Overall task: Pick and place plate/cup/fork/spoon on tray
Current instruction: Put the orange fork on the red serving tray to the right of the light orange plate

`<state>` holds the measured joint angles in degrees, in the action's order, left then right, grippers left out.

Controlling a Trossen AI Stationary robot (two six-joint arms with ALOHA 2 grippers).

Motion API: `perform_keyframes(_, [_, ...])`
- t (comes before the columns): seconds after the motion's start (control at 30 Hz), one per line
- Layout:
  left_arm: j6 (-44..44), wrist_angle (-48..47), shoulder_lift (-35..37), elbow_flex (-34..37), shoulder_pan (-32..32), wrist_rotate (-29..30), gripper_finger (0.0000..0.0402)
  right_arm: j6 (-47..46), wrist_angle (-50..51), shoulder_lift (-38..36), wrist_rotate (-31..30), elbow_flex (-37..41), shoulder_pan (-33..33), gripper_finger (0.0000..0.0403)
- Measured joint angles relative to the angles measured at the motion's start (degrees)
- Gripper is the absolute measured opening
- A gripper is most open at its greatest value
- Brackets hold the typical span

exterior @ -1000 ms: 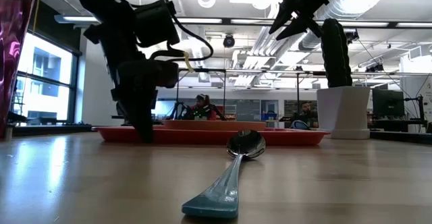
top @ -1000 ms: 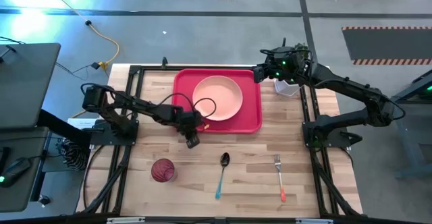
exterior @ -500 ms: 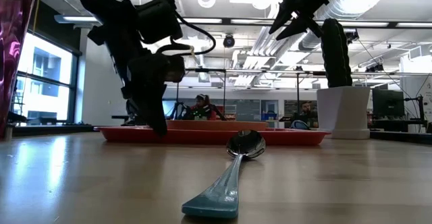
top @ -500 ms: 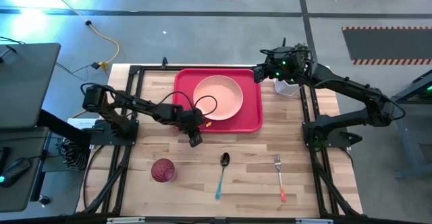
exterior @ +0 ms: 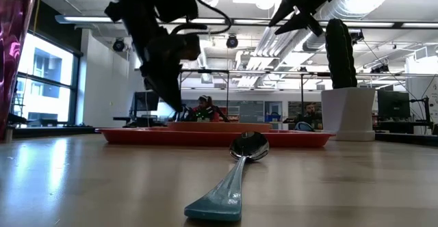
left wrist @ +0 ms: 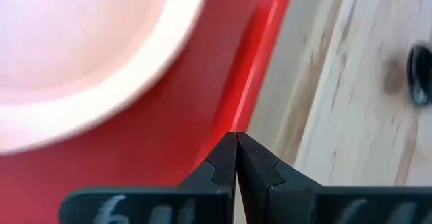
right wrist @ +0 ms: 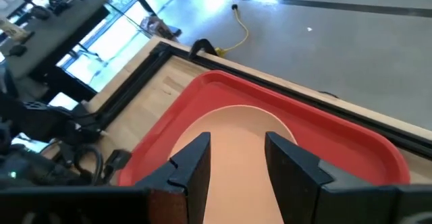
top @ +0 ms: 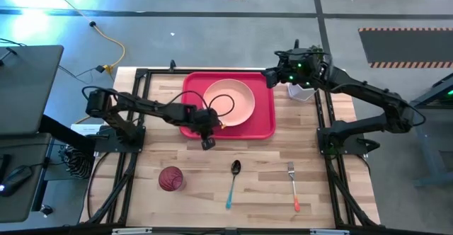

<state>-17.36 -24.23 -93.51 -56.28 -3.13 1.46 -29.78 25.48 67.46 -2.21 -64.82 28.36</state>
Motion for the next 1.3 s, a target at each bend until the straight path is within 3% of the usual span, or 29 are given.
perform_keyframes(0.17, [1.98,-4.41,1.24,-3.84,-1.87,0.55,0.0,-2.76,2.47,-1.99,1.61,0.0,-0.87,0.013])
perform_keyframes(0.53, [9.36,-9.44,11.75,-4.97,-7.62,2.01,0.0,-15.33,15.42,-3.47,2.09,-0.02,-9.06,0.013])
perform_keyframes(1.03, [14.64,-8.97,23.77,-4.98,-14.71,2.05,0.0,-44.62,28.69,-3.35,0.46,-0.02,-27.32,0.013])
perform_keyframes(1.3, [14.73,-9.04,25.56,-4.98,-16.53,2.04,0.0,-61.05,29.33,-1.92,-6.03,-0.02,-40.04,0.013])
